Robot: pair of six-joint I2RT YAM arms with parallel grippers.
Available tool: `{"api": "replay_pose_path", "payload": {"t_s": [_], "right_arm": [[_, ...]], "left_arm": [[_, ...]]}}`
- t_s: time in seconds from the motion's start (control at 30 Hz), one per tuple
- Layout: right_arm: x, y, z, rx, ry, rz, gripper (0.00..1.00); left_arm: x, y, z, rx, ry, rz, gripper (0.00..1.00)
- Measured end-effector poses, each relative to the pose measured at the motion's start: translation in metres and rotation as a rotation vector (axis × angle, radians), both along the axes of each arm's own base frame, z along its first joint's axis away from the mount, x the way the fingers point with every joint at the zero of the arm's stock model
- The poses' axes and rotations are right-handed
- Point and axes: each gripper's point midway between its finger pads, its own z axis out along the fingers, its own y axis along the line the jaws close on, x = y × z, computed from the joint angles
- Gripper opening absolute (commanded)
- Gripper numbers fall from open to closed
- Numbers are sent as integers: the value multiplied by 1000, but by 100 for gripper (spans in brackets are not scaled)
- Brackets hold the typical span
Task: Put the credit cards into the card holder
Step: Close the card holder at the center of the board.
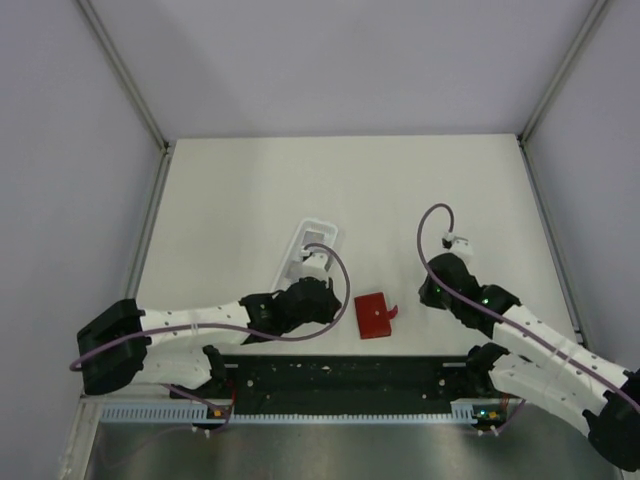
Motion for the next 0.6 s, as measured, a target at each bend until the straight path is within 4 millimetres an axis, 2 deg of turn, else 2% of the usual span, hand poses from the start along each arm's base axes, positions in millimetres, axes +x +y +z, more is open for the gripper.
{"api": "replay_pose_path", "payload": {"t_s": [0.1, 0.23, 0.43, 0.6], "right_arm": [[-4, -3, -19, -54, 78, -1, 4], [-9, -1, -35, -88, 154, 21, 4], [-9, 9, -33, -51, 152, 61, 6], [-10, 19, -30, -10, 154, 99, 7]], "left_arm": [[-1, -9, -3, 4, 3, -38, 0], [-4, -27, -1, -8, 3, -112, 0], [-9, -65, -3, -56, 11, -247, 0], [-14, -79, -21, -50, 47, -301, 0]]}}
